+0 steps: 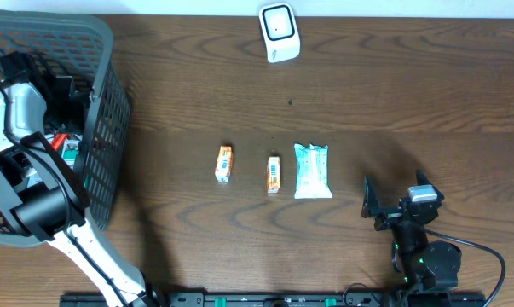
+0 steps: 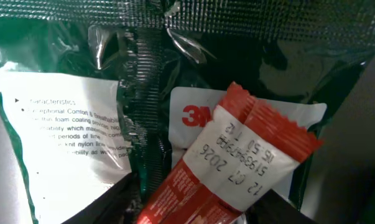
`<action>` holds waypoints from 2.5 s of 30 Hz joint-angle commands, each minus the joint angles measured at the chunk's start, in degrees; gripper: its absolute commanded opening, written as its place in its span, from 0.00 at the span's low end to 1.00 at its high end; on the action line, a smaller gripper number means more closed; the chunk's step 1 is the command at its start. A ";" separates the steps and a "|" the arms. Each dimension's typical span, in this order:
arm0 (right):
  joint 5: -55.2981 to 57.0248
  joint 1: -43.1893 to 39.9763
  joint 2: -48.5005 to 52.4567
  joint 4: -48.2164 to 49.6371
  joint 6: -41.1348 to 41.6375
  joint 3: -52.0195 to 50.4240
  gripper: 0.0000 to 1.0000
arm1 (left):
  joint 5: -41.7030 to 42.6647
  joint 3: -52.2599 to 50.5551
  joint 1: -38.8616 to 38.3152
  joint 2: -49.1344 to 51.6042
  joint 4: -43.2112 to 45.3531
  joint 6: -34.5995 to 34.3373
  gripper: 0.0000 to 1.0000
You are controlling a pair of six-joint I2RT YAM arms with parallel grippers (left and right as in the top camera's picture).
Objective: Scan the item barcode
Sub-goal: 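Lower the left gripper into the basket toward the red-strip glove pack, then close the left gripper on the green-white 3M glove pack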
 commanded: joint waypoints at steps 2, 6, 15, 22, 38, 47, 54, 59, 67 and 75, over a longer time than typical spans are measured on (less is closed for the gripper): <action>0.13 0.72 -0.07 -0.22 -0.24 -0.04 0.99 | -0.46 -1.09 0.26 3.52 -0.02 -0.39 0.52; 0.13 0.72 -0.07 -0.22 -0.24 -0.04 0.99 | -0.50 -1.07 0.26 3.52 0.00 -2.75 0.85; 0.13 0.72 -0.07 -0.22 -0.24 -0.04 0.99 | -0.55 1.05 0.26 -2.27 -1.84 -5.79 0.95; 0.13 0.72 -0.07 -0.22 -0.24 -0.04 0.99 | -0.55 0.52 0.26 -4.83 -4.63 -6.60 0.98; 0.13 0.72 -0.07 -0.22 -0.24 -0.04 0.99 | -3.74 -13.79 0.26 -4.52 2.89 -6.40 1.00; 0.13 0.72 -0.07 -0.22 -0.24 -0.04 0.99 | -3.74 -15.52 0.26 -4.52 5.11 -6.38 0.74; 0.13 0.72 -0.07 -0.22 -0.24 -0.04 0.99 | -3.48 -15.58 0.26 -4.52 5.38 -6.38 0.62; 0.13 0.72 -0.07 -0.22 -0.24 -0.04 0.99 | -3.48 -15.63 0.26 -4.52 6.16 -6.64 0.89; 0.13 0.72 -0.07 -0.22 -0.24 -0.04 0.99 | -3.52 -13.94 0.26 -5.22 3.82 -6.56 0.98; 0.13 0.72 -0.07 -0.22 -0.24 -0.04 0.99 | -2.73 -9.73 0.20 -11.06 0.79 -6.34 0.98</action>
